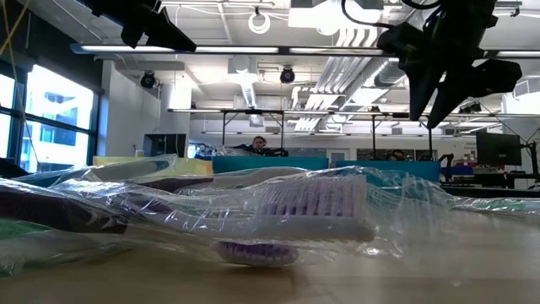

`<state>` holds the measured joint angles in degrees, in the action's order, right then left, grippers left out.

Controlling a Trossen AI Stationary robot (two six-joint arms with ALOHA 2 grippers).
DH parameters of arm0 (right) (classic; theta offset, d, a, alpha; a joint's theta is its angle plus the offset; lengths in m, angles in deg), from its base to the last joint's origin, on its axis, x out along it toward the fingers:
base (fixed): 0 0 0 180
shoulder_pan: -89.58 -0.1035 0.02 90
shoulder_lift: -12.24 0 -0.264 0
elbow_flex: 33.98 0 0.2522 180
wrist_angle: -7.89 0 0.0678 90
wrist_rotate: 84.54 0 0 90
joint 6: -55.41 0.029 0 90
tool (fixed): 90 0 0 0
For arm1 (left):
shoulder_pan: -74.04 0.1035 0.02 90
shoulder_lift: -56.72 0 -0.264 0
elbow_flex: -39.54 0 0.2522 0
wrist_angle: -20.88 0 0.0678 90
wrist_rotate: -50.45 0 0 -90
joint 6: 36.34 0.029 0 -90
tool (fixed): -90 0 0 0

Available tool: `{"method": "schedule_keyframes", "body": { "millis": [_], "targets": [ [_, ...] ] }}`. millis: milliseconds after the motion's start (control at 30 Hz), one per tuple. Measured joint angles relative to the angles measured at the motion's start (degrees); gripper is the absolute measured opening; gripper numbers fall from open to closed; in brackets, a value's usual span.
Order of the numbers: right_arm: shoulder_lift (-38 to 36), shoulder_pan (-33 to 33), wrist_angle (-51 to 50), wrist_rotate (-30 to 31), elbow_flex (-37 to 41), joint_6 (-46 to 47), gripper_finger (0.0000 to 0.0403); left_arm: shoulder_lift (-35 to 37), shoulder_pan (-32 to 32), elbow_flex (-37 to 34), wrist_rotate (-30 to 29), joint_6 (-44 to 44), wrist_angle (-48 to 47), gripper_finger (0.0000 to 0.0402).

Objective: Pick & Place Toothbrushes
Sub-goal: Put the green toothbrush into the orange bin

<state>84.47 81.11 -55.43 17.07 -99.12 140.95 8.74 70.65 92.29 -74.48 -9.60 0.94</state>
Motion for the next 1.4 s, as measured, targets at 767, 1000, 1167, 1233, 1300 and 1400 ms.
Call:
{"method": "schedule_keyframes", "body": {
  "millis": [767,1000,1167,1233,1300,1400],
  "targets": [
    [17.16,1.04,-0.98,-4.88,0.01,1.49,0.0145,-0.01,0.00,0.00,0.01,-0.01,0.02,0.0000],
    [17.19,1.03,-4.49,-4.61,0.04,1.39,0.0145,0.00,0.01,0.00,-0.01,-0.01,0.02,0.0000],
    [17.19,1.05,0.56,-5.94,3.72,1.22,0.0145,0.00,0.01,0.00,0.01,-0.02,0.02,0.0000],
    [17.19,1.03,3.37,-6.95,5.55,1.12,0.0145,0.00,-0.01,0.00,0.00,-0.02,0.02,0.0000],
    [17.19,1.03,5.48,-7.01,7.17,1.45,0.0145,0.00,0.00,0.00,-0.01,-0.03,0.02,0.0000],
    [17.05,1.03,7.67,-6.70,8.75,0.96,0.0145,0.00,0.01,0.00,0.00,-0.03,0.02,0.0000]
  ]
}}
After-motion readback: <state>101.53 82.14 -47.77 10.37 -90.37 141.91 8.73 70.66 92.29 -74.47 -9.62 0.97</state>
